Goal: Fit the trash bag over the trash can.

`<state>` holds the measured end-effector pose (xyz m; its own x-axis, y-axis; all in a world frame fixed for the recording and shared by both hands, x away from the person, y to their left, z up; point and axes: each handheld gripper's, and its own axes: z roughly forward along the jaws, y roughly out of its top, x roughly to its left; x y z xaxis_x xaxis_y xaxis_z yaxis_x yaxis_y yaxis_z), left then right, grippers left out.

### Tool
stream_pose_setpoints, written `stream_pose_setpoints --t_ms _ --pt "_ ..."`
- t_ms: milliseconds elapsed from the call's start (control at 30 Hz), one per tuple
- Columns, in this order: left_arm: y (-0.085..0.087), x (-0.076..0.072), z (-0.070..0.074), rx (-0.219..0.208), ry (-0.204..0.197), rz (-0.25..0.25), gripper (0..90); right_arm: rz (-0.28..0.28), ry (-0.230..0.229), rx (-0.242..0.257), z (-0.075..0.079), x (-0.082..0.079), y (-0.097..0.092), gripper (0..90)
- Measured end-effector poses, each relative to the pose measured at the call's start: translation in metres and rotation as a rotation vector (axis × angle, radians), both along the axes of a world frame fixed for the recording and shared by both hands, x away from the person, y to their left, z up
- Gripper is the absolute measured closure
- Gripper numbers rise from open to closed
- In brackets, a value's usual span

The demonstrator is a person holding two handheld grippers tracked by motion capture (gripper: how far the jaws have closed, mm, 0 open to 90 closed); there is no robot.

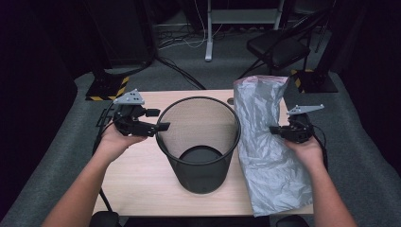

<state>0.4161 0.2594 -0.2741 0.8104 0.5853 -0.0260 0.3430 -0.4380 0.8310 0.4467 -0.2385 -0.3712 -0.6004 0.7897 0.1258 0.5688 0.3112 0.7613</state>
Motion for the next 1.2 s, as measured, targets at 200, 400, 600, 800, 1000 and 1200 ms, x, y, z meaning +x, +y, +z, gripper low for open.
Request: stream_pose_setpoints --t_ms 200,400,600,800,1000,1200 --pt "0.003 -0.004 0.007 -0.001 -0.017 -0.011 33.6 0.042 -0.024 0.028 0.023 -0.008 -0.002 88.3" --pt "0.004 -0.006 0.009 -0.007 -0.013 -0.019 33.8 0.099 -0.054 0.042 0.045 -0.017 -0.001 88.3" --pt "0.007 -0.010 0.016 -0.009 -0.039 -0.030 34.8 0.156 -0.115 0.048 0.069 -0.028 -0.001 88.3" --pt "0.010 -0.012 0.022 -0.025 -0.041 -0.047 35.1 0.209 -0.149 0.087 0.091 -0.036 -0.007 88.3" --pt "0.012 -0.015 0.026 -0.027 -0.045 -0.055 35.1 0.239 -0.170 0.103 0.112 -0.044 -0.011 88.3" --pt "0.017 -0.017 0.032 -0.051 -0.050 -0.057 35.1 0.262 -0.186 0.119 0.130 -0.051 -0.014 88.3"
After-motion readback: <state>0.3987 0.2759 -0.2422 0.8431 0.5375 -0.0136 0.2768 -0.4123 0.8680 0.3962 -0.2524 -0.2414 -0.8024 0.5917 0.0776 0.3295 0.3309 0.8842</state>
